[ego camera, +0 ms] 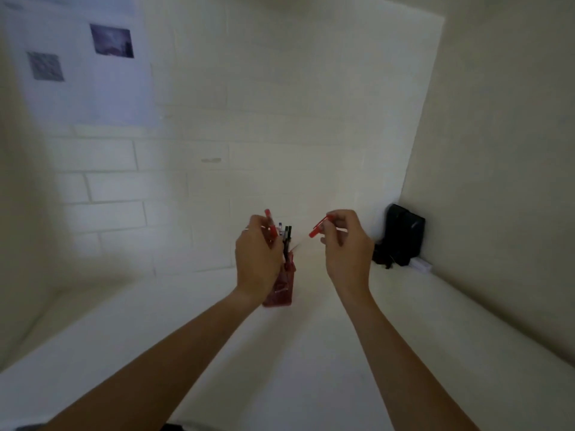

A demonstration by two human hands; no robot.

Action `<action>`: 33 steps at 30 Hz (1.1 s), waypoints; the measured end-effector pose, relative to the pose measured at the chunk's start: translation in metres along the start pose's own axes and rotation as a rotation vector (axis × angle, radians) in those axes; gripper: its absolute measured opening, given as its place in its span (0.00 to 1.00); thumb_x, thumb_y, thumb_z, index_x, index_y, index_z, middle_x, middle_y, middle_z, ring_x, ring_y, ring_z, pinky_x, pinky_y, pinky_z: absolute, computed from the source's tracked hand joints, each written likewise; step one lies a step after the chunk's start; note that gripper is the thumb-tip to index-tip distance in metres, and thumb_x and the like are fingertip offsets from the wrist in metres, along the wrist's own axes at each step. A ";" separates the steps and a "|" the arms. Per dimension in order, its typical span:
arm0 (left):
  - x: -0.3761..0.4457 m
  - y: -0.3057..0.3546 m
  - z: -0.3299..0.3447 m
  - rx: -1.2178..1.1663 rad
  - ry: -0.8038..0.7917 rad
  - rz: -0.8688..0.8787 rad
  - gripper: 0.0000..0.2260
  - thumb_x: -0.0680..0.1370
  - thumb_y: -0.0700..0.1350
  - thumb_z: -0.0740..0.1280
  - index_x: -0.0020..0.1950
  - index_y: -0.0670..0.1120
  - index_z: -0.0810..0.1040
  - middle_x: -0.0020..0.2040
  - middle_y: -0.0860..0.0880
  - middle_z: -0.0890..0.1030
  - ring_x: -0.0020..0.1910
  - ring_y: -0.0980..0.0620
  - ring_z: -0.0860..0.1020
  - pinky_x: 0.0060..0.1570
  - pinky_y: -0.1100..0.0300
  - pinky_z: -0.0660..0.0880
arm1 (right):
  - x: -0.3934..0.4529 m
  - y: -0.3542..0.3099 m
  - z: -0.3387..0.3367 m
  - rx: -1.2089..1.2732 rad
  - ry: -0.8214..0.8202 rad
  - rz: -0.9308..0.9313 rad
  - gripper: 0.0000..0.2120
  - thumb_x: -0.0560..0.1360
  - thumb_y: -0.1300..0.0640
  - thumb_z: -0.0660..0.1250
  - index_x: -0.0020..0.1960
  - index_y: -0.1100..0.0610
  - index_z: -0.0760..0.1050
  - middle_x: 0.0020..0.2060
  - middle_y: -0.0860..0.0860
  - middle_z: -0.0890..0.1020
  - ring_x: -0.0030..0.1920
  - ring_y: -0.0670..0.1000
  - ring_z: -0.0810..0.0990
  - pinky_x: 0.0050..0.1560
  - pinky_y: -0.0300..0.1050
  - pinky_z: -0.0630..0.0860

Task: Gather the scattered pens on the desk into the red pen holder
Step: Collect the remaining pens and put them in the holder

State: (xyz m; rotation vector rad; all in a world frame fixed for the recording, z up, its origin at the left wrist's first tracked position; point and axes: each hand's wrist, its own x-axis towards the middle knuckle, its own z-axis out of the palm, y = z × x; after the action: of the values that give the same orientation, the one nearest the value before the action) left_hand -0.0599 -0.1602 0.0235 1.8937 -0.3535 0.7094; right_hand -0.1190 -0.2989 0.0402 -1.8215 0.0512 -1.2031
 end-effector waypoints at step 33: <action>0.029 -0.096 0.048 -0.347 -0.442 -0.363 0.43 0.55 0.58 0.84 0.64 0.48 0.68 0.58 0.47 0.81 0.57 0.51 0.82 0.59 0.43 0.79 | -0.004 0.086 0.094 0.242 -0.518 0.545 0.37 0.74 0.25 0.48 0.79 0.40 0.56 0.77 0.44 0.64 0.76 0.46 0.64 0.77 0.50 0.59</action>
State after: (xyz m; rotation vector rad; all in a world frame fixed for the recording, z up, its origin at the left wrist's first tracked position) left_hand 0.0289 -0.1609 -0.0425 1.7018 -0.3671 -0.0212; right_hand -0.0147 -0.2841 -0.0323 -1.6980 0.0945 -0.3285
